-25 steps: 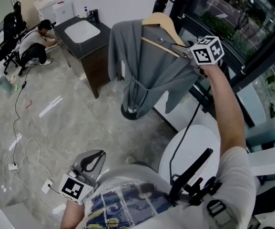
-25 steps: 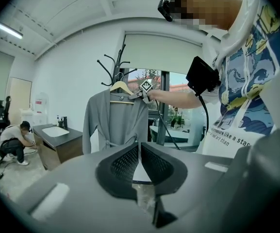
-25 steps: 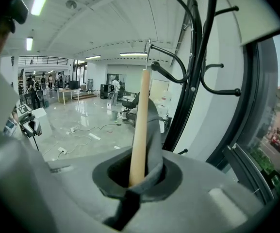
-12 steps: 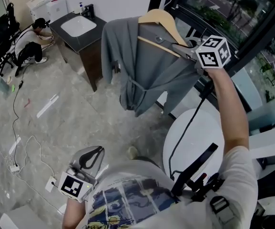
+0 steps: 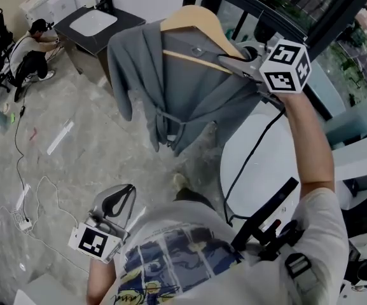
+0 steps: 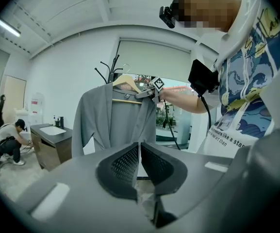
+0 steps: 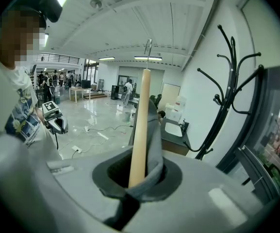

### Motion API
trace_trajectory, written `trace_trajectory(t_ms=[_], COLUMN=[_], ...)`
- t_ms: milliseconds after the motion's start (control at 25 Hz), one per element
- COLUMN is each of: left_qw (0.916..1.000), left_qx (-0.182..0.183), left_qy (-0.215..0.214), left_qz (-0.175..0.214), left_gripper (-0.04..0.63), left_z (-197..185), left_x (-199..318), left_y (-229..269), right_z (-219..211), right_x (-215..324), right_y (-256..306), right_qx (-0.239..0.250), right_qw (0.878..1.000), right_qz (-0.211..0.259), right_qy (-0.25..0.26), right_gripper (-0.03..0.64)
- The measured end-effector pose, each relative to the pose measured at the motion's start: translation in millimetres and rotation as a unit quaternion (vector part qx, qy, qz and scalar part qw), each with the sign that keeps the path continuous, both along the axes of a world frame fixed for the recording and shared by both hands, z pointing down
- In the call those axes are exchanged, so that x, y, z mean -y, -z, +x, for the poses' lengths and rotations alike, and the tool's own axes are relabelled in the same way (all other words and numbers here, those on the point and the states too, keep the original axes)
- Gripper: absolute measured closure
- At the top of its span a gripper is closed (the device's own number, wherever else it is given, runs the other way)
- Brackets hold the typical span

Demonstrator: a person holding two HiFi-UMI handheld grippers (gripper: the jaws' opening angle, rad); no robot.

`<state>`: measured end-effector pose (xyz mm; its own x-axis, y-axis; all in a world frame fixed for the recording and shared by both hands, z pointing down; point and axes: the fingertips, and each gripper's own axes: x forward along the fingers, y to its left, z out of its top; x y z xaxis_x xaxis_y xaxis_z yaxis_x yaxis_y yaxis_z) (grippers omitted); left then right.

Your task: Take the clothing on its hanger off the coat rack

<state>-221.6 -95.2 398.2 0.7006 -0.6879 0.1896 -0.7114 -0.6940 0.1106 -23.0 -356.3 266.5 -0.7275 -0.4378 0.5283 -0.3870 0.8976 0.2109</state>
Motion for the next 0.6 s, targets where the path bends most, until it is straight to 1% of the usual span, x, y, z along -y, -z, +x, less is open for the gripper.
trace_trajectory(t_ms=[320, 600], left_qw=[0.9998, 0.9994], left_qx=[0.005, 0.002], left_qy=[-0.021, -0.033], left_qz=[0.003, 0.005], left_gripper=[0.574, 0.574], left_z=[-1.1, 2.5], left_x=[-30.7, -49.1], left_y=[-0.4, -1.2], right_z=[-26.2, -41.8], right_x=[-80.2, -137.3], right_y=[0.2, -4.1], right_qx=[0.007, 0.013], right_qw=[1.000, 0.999], right_qz=[0.006, 0.008], right_qy=[0.027, 0.052], right_gripper=[0.611, 0.611])
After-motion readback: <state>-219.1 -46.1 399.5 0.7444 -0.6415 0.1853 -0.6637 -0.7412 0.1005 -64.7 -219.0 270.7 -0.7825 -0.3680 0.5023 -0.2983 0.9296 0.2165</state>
